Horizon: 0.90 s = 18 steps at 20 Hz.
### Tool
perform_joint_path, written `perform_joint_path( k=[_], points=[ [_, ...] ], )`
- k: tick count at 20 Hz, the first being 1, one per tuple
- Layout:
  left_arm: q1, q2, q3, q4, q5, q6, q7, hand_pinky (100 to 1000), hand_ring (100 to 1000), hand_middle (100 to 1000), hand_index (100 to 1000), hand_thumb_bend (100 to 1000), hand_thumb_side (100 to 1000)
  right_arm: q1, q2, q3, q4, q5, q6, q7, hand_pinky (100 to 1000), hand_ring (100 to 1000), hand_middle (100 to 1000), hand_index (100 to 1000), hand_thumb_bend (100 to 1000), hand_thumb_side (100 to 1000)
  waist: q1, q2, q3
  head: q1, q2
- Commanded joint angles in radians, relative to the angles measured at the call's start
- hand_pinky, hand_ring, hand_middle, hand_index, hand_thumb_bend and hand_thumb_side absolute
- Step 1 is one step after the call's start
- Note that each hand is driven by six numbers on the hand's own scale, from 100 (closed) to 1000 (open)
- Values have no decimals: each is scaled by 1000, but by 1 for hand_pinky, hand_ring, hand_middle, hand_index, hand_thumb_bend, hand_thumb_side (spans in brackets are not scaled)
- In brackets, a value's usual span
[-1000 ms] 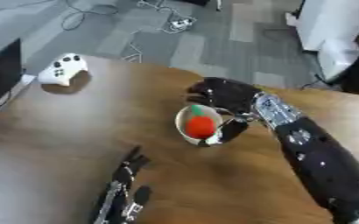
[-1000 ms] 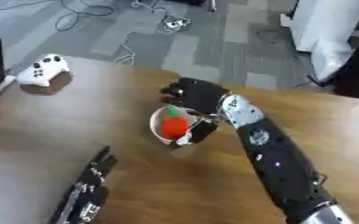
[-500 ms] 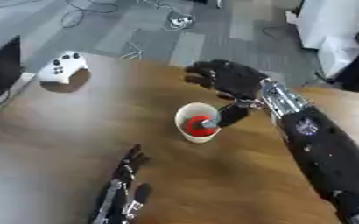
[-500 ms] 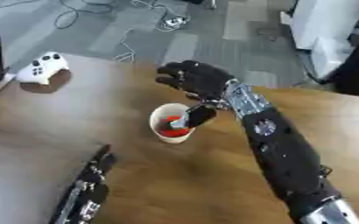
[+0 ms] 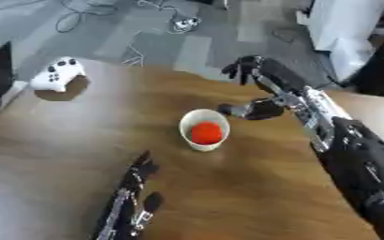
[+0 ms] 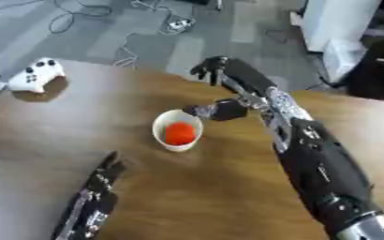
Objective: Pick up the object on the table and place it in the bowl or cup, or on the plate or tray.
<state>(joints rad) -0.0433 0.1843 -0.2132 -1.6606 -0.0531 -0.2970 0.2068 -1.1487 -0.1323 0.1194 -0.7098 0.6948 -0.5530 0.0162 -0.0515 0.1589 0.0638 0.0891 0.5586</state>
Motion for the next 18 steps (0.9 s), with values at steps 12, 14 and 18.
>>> perform_joint_path(
  k=[12,14,18],
  points=[
    [-18,37,39,-7,14,6,60,1000,1000,1000,811,653,771,600,-18,-55,-541,-433,217,36,260,574,696,801,509,635,18,-102,-33,-26,-18],
    [-17,37,40,5,17,3,68,1000,1000,1000,810,655,771,705,3,-61,-582,-414,227,36,251,558,684,797,499,603,20,-117,-39,-24,-23],
    [-17,34,39,22,25,-5,74,1000,1000,1000,811,659,773,842,34,-68,-612,-414,235,56,203,498,639,785,501,568,25,-141,-44,-21,-32]
  ],
)
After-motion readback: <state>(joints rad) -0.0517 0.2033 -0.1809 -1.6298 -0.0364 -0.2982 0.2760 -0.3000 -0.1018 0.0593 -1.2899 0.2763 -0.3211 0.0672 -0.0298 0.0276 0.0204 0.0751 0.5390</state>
